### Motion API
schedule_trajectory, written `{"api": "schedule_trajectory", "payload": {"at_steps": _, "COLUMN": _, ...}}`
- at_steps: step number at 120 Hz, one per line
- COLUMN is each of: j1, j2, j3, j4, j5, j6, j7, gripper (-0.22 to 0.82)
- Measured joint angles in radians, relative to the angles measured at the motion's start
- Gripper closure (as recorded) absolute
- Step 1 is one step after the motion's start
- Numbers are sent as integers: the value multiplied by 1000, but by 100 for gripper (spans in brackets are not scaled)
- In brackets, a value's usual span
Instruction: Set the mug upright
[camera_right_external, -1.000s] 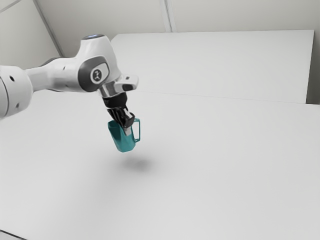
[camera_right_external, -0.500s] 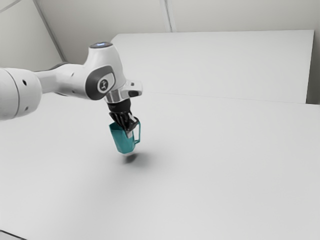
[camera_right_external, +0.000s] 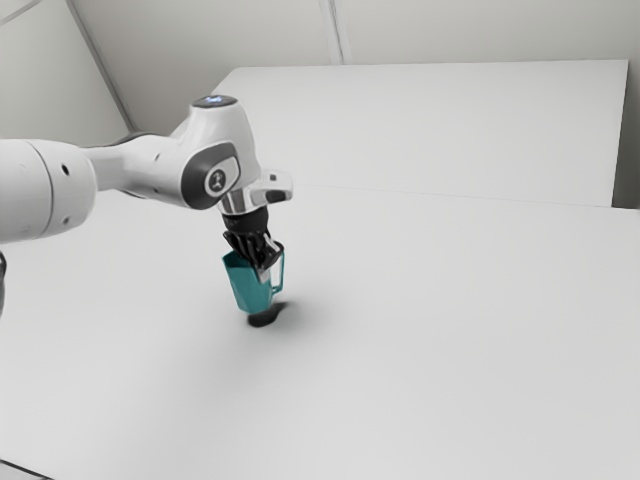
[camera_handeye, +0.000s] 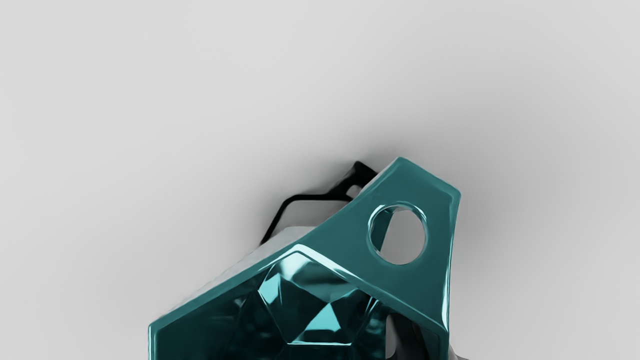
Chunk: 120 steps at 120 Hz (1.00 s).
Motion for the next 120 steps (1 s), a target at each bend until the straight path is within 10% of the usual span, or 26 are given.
{"api": "schedule_trajectory", "payload": {"at_steps": 29, "j1": 0, "j2": 19, "j3": 0, "j4": 0, "j5": 2, "j6": 1, "j7": -20, "gripper": 78}}
{"api": "schedule_trajectory", "payload": {"at_steps": 67, "j1": 0, "j2": 20, "j3": 0, "j4": -1, "j5": -3, "j6": -8, "j7": -32, "gripper": 21}}
{"api": "schedule_trajectory", "payload": {"at_steps": 120, "j1": 3, "j2": -47, "j3": 9, "j4": 251, "j5": -29, "j6": -173, "j7": -33, "gripper": 3}}
